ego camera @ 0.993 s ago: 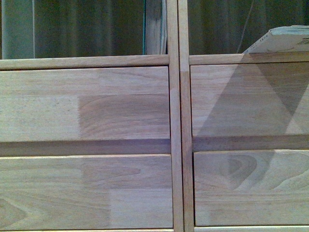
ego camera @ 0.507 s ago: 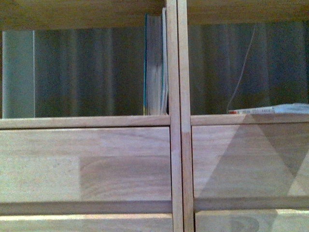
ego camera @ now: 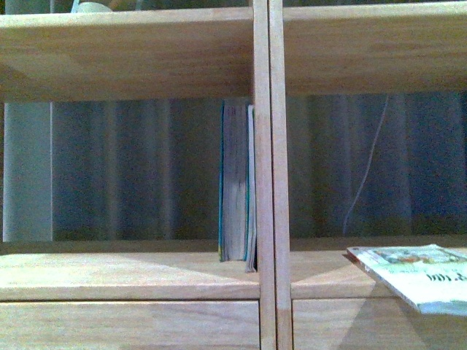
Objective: Organize books on shelf
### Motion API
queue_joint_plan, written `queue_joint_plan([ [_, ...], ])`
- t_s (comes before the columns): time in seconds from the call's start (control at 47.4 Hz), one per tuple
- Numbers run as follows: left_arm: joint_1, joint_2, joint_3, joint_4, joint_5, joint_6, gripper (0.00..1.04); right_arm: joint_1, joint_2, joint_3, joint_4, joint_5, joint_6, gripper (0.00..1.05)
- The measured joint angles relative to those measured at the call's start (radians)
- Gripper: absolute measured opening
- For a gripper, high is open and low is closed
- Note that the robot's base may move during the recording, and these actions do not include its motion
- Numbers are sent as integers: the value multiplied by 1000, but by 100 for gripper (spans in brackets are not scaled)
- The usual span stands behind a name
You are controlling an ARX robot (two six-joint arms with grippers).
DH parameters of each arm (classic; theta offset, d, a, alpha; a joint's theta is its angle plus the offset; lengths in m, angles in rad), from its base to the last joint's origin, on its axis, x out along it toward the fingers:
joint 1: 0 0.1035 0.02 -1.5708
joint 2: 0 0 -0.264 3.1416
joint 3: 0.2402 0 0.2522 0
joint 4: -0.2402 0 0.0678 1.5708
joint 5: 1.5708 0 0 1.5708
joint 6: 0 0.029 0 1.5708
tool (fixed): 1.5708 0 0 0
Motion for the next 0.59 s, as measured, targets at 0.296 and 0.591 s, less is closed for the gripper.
queue_joint_plan([
  [0.296,0,0,0,0,0,0,97,4,131,9,99,102,34,98],
  [0.591,0,0,0,0,0,0,97,-121,686,282,108,-172,467,98],
])
